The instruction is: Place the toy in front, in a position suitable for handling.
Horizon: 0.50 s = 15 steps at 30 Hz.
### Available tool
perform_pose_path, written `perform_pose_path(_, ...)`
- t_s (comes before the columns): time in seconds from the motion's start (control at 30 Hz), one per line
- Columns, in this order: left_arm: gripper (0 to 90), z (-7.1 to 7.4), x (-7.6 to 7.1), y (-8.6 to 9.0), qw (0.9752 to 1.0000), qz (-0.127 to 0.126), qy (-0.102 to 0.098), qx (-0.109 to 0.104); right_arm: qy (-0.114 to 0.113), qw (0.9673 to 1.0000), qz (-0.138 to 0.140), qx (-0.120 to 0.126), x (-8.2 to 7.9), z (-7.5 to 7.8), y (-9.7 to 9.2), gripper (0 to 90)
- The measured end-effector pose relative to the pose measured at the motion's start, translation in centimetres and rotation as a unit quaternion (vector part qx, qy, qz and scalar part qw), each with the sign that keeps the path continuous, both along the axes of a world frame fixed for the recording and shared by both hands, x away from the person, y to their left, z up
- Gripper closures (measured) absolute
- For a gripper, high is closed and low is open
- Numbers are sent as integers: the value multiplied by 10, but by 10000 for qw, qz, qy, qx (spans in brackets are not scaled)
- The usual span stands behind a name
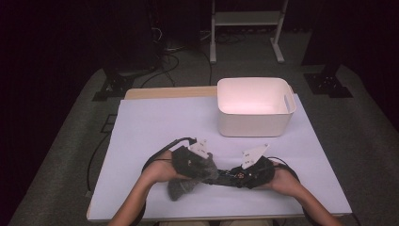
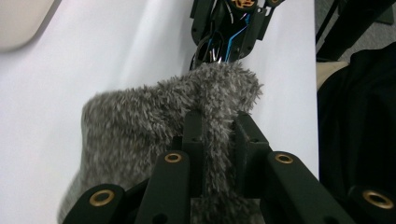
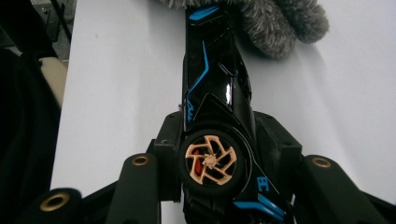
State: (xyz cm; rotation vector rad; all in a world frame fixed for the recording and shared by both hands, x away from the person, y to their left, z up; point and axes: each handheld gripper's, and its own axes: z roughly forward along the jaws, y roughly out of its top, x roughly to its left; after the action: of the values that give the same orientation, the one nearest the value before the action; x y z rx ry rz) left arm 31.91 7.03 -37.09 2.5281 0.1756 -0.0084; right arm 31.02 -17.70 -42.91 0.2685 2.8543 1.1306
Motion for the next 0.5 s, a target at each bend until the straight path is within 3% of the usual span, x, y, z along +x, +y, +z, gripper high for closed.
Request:
perform_pose_path(0.27, 769, -4, 3, -11, 9999, -63, 109, 31, 42, 9999, -97, 1, -4, 0, -26, 562)
perform_pose_path(0.5, 770, -4, 3, -15, 9998, -147, 93, 132, 191, 9992, -74, -337, 0, 7, -16, 514)
